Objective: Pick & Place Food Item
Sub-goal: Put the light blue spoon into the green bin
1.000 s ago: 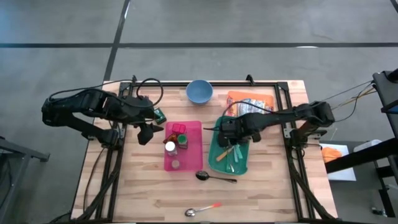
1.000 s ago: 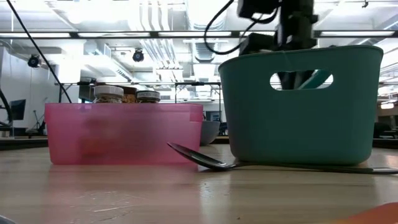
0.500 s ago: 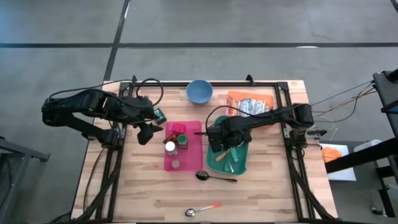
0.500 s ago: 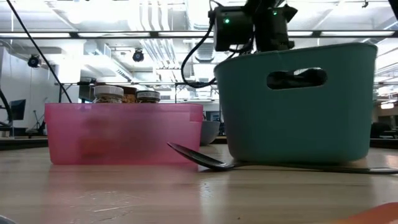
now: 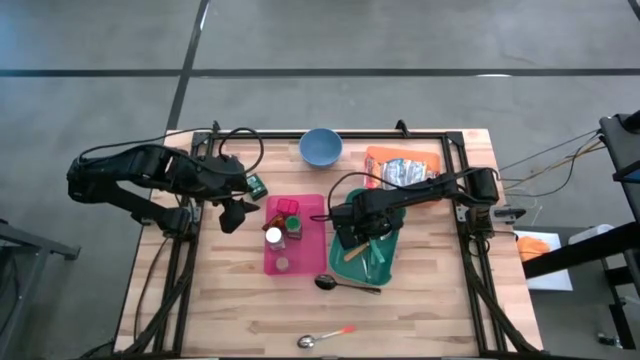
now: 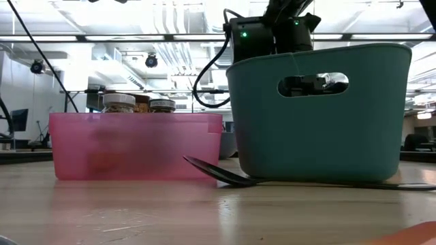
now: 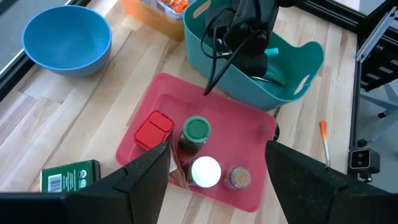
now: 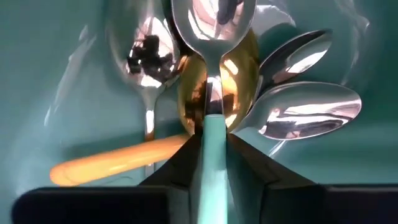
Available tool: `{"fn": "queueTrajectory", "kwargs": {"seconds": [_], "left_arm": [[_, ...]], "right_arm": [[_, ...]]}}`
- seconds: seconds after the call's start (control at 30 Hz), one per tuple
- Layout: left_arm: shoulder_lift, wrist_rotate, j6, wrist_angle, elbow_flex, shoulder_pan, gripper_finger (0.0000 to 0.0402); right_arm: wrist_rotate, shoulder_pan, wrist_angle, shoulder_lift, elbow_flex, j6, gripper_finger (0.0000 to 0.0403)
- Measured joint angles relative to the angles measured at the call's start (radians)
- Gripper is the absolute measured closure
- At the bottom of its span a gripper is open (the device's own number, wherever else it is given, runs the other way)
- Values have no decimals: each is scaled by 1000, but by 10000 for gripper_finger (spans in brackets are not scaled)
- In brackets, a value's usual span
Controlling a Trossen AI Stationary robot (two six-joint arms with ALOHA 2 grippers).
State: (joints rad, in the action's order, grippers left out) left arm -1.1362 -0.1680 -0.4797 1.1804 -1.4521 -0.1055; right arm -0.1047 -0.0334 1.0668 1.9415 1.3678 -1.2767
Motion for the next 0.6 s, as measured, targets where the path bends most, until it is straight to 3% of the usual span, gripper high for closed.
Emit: {"fn": "queueTrajectory", "kwargs": {"seconds": [0.17, 0.6], "left_arm": [[0, 0, 1, 0, 0, 0, 139], [0, 2, 0, 0, 0, 0, 139]], "right_arm": [[-3, -1, 1, -5, -1, 25, 305], [-4, -1, 1, -7, -1, 83, 238]]}}
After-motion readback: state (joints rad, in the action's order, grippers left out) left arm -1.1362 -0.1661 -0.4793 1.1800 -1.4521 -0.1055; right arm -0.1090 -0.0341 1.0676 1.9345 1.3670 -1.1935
